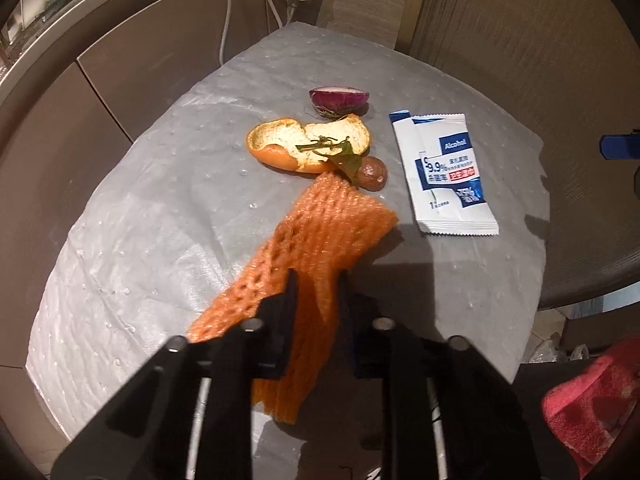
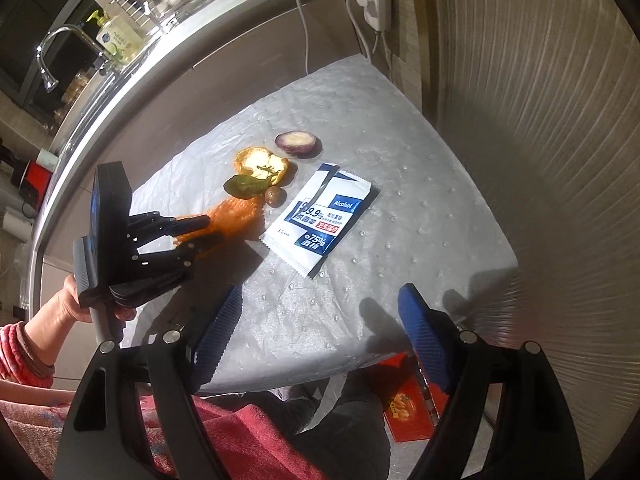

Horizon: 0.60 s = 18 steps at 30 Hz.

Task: Collect trash
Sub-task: 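Grasp the orange foam net with the left tool while the right tool grasps the alcohol wipe packet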

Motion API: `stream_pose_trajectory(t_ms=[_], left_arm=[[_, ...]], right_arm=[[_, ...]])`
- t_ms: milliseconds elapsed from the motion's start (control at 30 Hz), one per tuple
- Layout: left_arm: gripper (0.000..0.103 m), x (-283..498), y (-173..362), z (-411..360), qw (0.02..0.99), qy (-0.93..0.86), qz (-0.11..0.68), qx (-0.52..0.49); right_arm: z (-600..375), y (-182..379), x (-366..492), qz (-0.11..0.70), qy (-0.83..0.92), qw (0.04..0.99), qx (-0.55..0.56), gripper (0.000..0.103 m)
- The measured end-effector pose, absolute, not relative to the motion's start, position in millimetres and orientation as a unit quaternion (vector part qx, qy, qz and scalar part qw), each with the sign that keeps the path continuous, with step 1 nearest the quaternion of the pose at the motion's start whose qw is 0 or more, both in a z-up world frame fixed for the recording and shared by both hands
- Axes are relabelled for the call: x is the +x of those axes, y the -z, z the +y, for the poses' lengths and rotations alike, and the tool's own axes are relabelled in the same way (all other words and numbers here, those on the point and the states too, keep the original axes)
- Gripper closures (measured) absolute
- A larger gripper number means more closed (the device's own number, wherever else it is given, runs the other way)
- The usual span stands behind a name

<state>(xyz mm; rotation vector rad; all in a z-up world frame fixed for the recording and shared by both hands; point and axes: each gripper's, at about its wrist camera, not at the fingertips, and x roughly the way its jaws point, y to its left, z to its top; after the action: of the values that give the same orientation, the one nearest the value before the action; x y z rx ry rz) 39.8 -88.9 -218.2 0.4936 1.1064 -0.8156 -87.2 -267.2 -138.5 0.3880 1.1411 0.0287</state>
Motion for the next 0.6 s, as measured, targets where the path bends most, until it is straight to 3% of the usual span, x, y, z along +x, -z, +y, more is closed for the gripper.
stream_pose_trajectory(t_ms=[600], left_arm=[[0.094, 29.4, 168.7, -73.7, 0.778, 0.364, 0.467, 0.21]], right_arm=[[-249.2, 151.0, -78.1, 0.546, -0.018, 0.822, 0.16, 0.023]])
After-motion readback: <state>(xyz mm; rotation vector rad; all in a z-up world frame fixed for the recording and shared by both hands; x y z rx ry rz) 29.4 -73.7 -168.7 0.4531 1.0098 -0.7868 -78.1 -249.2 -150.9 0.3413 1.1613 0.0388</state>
